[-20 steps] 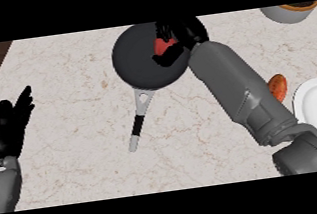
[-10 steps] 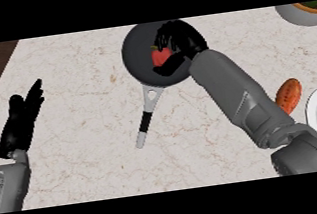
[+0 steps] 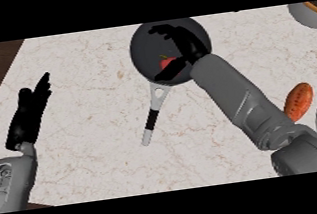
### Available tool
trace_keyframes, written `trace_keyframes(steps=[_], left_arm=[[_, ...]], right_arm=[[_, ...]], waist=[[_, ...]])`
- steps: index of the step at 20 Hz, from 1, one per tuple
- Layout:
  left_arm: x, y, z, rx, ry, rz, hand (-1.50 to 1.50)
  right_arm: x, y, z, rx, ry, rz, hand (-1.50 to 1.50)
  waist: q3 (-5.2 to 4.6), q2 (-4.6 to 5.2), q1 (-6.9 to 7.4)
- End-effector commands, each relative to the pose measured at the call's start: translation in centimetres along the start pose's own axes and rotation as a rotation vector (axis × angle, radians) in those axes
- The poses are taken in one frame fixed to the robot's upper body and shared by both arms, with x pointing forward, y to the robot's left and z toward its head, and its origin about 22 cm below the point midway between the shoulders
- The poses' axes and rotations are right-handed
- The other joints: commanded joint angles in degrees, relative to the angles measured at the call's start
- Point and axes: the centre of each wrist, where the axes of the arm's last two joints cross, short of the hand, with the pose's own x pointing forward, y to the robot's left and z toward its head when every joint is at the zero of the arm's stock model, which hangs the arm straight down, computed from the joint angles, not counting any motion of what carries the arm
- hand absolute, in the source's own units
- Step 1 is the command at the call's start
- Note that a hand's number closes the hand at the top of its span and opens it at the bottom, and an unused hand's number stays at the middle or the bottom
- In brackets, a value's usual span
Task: Pick the bell pepper from the plate and place it in the pan
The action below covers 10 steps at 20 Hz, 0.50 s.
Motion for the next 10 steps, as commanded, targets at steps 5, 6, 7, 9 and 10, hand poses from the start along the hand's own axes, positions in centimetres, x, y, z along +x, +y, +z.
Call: trace_keyframes(steps=[5, 6, 7, 9, 10], left_arm=[[0.0, -0.8, -0.2, 0.007, 0.003, 0.008, 0.0], [-0.8, -0.1, -0.1, 0.002, 0.018, 0.014, 0.0], [0.8, -0.2, -0.6, 0.02, 0.007, 0.009, 0.0], [-0.6, 0.1, -0.2, 0.008, 0.024, 0.005, 0.0], [-1.2, 0.1, 0.3, 0.029, 0.037, 0.0, 0.0]], right_arm=[[0.5, -0.7, -0.4, -0.152, -0.091, -0.174, -1.5], [0.6, -0.7, -0.4, -0.169, -0.09, -0.196, -1.5], [1.1, -0.9, -0.7, -0.184, -0.092, -0.202, -1.5], [0.5, -0.7, -0.4, -0.232, -0.083, -0.234, -1.5], [0.9, -1.1, -0.6, -0.259, -0.07, -0.27, -1.5]], waist=[[0.04, -0.1, -0.37], [-0.02, -0.48, -0.5], [0.02, -0.81, -1.73], [-0.03, -0.79, -1.69], [-0.01, -0.84, -2.07]])
